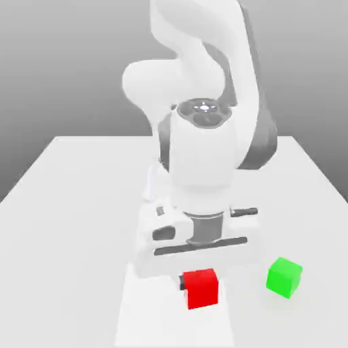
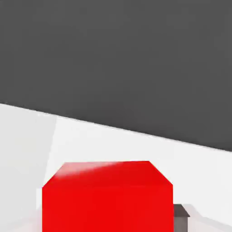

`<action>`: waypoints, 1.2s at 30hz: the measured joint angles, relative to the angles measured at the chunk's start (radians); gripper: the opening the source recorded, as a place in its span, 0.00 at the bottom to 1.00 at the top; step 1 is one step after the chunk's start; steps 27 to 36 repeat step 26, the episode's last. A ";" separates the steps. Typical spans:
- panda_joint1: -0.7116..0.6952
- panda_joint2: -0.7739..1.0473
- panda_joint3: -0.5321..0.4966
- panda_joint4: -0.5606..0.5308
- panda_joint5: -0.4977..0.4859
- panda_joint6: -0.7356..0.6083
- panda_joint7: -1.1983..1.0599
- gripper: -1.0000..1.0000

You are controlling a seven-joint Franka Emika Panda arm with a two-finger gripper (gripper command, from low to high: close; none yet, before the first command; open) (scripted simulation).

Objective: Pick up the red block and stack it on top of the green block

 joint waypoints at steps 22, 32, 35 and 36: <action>0.292 0.056 0.078 -0.111 -0.053 0.164 -0.057 1.00; 0.289 0.001 0.087 -0.114 -0.025 0.114 -0.078 1.00; 0.289 0.001 0.087 -0.114 -0.025 0.114 -0.078 1.00; 0.289 0.001 0.087 -0.114 -0.025 0.114 -0.078 1.00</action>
